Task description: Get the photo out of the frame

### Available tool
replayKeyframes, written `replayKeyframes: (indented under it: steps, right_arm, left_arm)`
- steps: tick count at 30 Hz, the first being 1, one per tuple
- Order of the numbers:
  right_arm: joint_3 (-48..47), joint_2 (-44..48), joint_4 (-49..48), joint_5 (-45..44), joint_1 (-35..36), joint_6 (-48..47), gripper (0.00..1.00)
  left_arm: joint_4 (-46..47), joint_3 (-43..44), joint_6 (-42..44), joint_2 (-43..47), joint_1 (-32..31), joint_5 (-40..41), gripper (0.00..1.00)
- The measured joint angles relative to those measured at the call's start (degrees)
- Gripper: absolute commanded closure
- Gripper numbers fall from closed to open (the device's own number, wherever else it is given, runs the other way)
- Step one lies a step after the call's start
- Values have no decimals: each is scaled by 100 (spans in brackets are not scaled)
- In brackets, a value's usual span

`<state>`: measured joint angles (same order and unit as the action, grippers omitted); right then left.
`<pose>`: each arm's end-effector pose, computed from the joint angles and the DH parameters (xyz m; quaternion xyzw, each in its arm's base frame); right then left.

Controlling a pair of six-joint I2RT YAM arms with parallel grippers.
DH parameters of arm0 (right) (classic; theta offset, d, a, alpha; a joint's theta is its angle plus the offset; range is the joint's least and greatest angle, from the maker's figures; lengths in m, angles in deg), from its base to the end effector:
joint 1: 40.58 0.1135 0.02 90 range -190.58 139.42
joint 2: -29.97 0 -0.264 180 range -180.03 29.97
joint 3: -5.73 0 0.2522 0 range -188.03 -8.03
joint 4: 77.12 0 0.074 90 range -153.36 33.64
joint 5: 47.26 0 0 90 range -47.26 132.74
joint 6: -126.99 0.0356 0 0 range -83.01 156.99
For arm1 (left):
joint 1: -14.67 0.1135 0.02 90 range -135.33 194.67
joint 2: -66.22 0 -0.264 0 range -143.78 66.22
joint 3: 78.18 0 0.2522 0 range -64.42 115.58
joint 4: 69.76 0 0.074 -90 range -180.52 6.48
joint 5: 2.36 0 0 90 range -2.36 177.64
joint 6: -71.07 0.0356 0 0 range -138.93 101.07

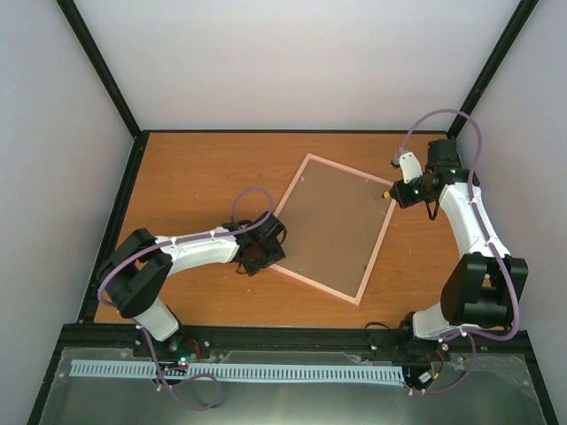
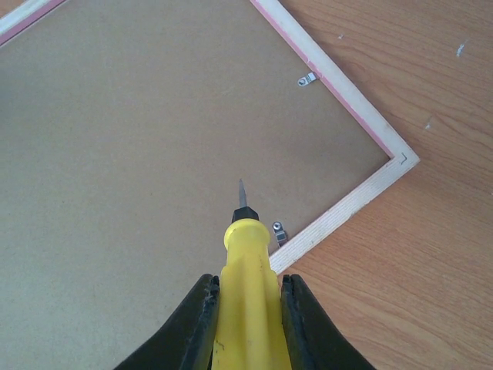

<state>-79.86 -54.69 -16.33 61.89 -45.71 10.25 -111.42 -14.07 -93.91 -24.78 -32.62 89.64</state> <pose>0.3015 -0.0153 0.2874 -0.2210 0.9272 0.0841 0.2906 0.1974 -0.2120 0.1614 -0.2382 0.9531 -0.1547 0.1048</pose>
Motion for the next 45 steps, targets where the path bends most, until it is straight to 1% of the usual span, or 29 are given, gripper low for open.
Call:
replayKeyframes:
  steps: [2, 7, 11, 14, 20, 21, 24, 29, 33, 37, 43, 44, 45]
  right_arm:
    - [0, 20, -4, 0, 0, 0, 97]
    - [79, 96, -2, 0, 0, 0, 97]
    - [107, 109, -2, -2, 0, -2, 97]
    - [153, 153, 2, -11, 0, -11, 97]
    - [192, 304, 33, -24, -17, -52, 97]
    - [197, 326, 39, -24, -22, -66, 97]
    - [227, 380, 57, -24, -52, -92, 97]
    - [256, 411, 122, -22, -79, -118, 97]
    - [258, 428, 149, 4, -85, -133, 97]
    - [258, 470, 208, 103, -87, -140, 97]
    - [258, 533, 319, 195, -87, -201, 97]
    - [258, 546, 332, 221, -87, -208, 97]
    - [258, 557, 341, 245, -87, -219, 97]
  left_arm:
    - [-87, 111, -37, -175, 37, -9, 31]
    - [-155, 243, -79, -389, 140, -11, 41]
    - [-44, 166, 17, -389, 376, -79, 52]
    - [114, 116, 262, -400, 702, -164, 63]
    - [577, 153, 942, -597, 1329, -345, 78]
    - [717, 201, 1104, -673, 1482, -402, 81]
    - [979, 352, 1641, -885, 1794, -579, 87]
    - [1329, 444, 2542, -1049, 2129, -837, 98]
    - [1460, 551, 3316, -1161, 2223, -951, 99]
    - [1408, 920, 4015, -1432, 2225, -925, 99]
    - [1329, 1331, 4833, -1705, 2225, -876, 99]
    - [1270, 1392, 4953, -1727, 2227, -859, 96]
    - [1239, 1427, 5029, -1744, 2227, -844, 89]
